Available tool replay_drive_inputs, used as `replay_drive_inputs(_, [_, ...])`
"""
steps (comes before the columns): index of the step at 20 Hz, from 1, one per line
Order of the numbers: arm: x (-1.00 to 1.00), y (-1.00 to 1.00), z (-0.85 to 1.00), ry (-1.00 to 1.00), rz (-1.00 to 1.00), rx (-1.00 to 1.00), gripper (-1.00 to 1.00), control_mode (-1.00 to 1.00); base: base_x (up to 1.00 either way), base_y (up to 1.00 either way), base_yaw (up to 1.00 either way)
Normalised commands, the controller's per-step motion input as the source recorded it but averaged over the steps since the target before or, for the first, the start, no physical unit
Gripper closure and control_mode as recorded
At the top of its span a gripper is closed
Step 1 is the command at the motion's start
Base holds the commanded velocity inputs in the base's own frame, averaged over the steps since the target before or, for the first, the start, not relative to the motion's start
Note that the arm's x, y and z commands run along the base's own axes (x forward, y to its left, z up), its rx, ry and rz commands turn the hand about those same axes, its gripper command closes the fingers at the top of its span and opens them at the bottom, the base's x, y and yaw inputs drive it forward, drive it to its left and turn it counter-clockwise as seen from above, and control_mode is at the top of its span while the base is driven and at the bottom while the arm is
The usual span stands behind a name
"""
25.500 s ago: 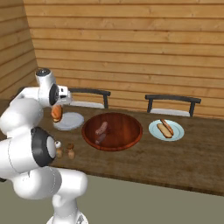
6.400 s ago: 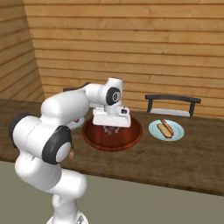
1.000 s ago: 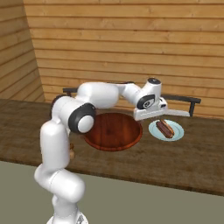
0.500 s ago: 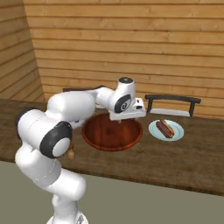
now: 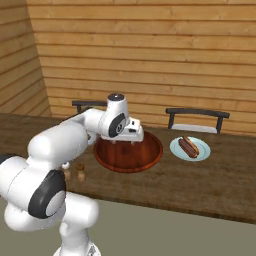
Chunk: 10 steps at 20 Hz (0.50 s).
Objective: Place one bun and one sausage from the bowl on each plate.
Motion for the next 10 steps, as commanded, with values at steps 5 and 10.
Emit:
replay_drive_inputs(5, [-0.34, 0.39, 0.23, 0.03, -0.22, 0.03, -1.0, -1.0, 0.0, 0.0, 0.0])
replay_drive_inputs(10, [-0.58, 0.01, 0.0, 0.14, -0.12, 0.0, -1.0, -1.0, 0.0, 0.0, 0.0])
